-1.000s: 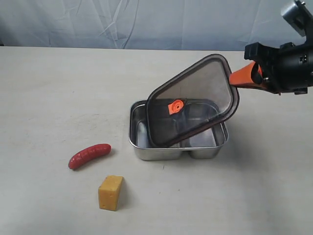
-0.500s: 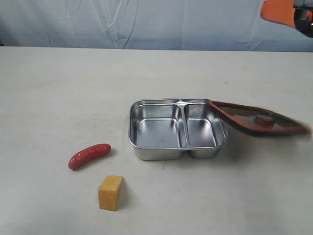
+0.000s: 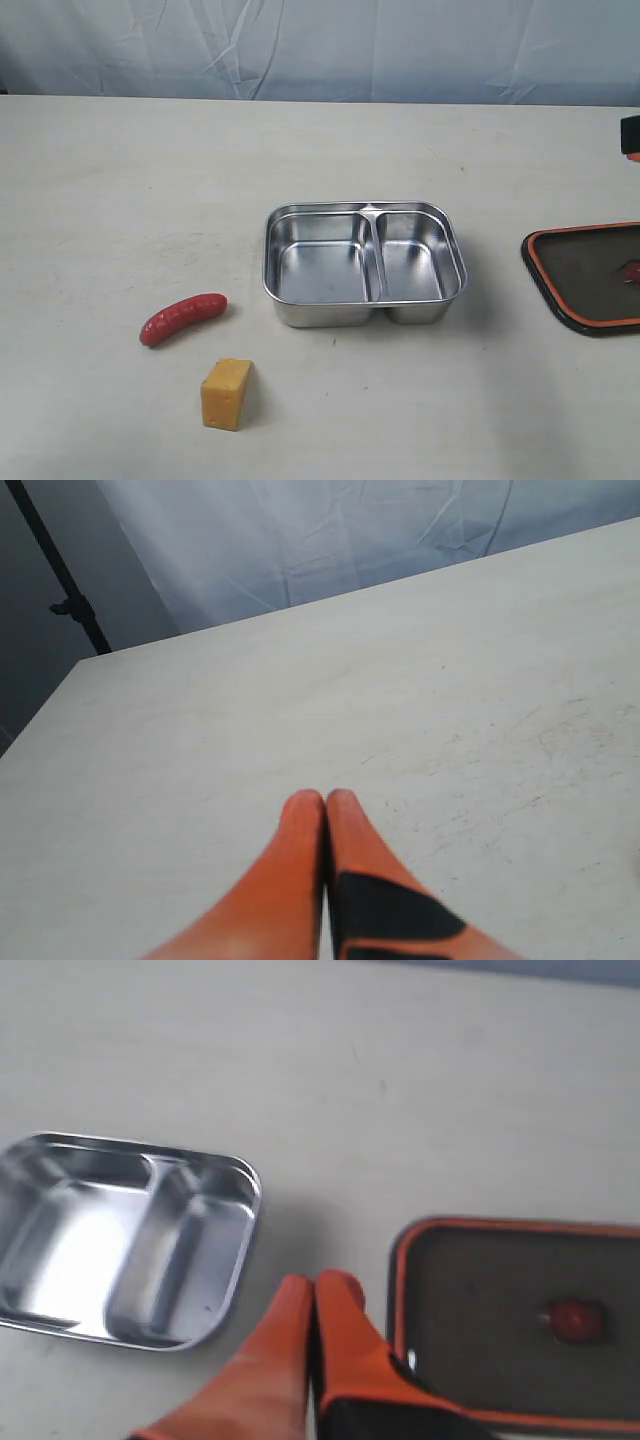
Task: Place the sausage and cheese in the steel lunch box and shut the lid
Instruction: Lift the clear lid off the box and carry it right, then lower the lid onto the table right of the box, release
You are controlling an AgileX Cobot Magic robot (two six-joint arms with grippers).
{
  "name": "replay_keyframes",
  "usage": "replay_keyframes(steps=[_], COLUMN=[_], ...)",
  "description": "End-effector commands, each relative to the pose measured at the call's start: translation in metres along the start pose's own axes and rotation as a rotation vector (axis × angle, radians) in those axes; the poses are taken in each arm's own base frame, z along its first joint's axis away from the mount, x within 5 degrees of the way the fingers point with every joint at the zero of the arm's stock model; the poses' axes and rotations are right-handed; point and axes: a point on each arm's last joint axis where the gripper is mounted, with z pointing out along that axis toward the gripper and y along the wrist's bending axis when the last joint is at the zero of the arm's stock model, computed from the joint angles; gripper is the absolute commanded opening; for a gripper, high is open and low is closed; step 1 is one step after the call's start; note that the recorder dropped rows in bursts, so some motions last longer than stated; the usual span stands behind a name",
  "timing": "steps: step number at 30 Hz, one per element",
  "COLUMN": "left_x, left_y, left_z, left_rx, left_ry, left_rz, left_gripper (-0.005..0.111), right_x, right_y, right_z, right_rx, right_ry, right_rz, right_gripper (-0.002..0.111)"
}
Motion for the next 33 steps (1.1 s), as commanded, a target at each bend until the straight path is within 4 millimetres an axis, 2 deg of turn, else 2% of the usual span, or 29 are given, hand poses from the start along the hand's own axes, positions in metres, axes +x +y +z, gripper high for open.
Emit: replay_keyframes(steps=[1,5,10,14,17,21,25,33], left_x=[-0.001,-0.001,-0.001,-0.001,-0.001,-0.001,-0.001,-0.001], left_y=[0.000,0.000,0.000,0.000,0.000,0.000,0.000,0.000], left_z=[0.000,0.000,0.000,0.000,0.000,0.000,0.000,0.000], left_rx=[-0.004,-0.004,-0.004,-0.004,-0.004,-0.004,-0.004,-0.004], left_ry=[-0.016,-0.016,-0.016,-0.016,-0.016,-0.016,-0.016,-0.016], left_rz=[-0.005,-0.005,-0.005,-0.005,-0.005,-0.005,-0.005,-0.005], left_gripper=[0.000,0.000,0.000,0.000,0.000,0.000,0.000,0.000], right_x=[0.008,0.023,0.054,0.076,0.087,0.096,0.090,0.063], right_y=[-0.016,-0.031,-0.051,-0.056,-0.058,-0.057,-0.053,-0.048], right_z=[0.041,0.094,0.153,0.186,0.200,0.208,0.203,0.166], right_rx=[0.054,0.076,0.158,0.148,0.143,0.133,0.117,0.134], right_ry=[0.195,0.384,0.593,0.687,0.722,0.766,0.742,0.638], right_rz=[0.057,0.073,0.142,0.174,0.199,0.233,0.282,0.271], right_gripper=[-0.001,-0.001,-0.001,-0.001,-0.001,-0.001,-0.001,-0.001])
